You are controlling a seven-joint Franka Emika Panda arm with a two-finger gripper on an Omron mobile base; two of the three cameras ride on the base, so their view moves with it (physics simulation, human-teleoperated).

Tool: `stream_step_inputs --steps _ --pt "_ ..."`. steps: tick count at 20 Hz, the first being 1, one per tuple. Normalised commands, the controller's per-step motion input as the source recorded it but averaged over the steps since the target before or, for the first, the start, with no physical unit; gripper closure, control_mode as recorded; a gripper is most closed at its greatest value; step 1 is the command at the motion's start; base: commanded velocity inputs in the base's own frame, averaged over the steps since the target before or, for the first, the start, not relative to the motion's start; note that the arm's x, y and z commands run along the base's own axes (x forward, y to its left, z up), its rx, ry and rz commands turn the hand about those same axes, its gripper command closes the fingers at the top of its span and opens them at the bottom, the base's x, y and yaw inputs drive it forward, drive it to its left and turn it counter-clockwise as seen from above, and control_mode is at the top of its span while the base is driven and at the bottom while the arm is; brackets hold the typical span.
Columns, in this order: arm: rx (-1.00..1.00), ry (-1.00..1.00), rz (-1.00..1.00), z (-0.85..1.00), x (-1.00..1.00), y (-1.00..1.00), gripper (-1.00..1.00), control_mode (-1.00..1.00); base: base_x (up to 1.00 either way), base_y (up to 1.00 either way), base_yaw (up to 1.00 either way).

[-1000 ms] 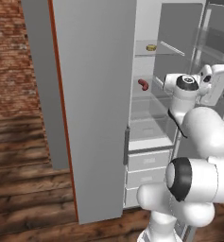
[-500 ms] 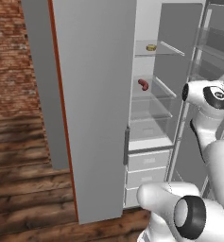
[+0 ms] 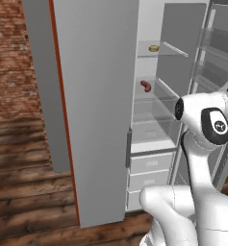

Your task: Retrieve the sausage and cheese from the fridge and place them on the cutting board on the counter.

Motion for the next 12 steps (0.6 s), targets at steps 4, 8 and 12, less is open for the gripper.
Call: stream_step_inputs --steps 4,8,12 --pt "0.29 -0.01 0.0 0.21 -0.1 1.0 -1.0 -1.0 0.0 0.0 0.0" --pt "0.6 0.0 0.0 0.26 0.01 0.98 -1.0 -1.0 0.0 0.0 0.0" --pt "0.71 -0.01 0.0 0.37 0.12 0.84 -1.0 -1.0 0.0 0.0 0.0"
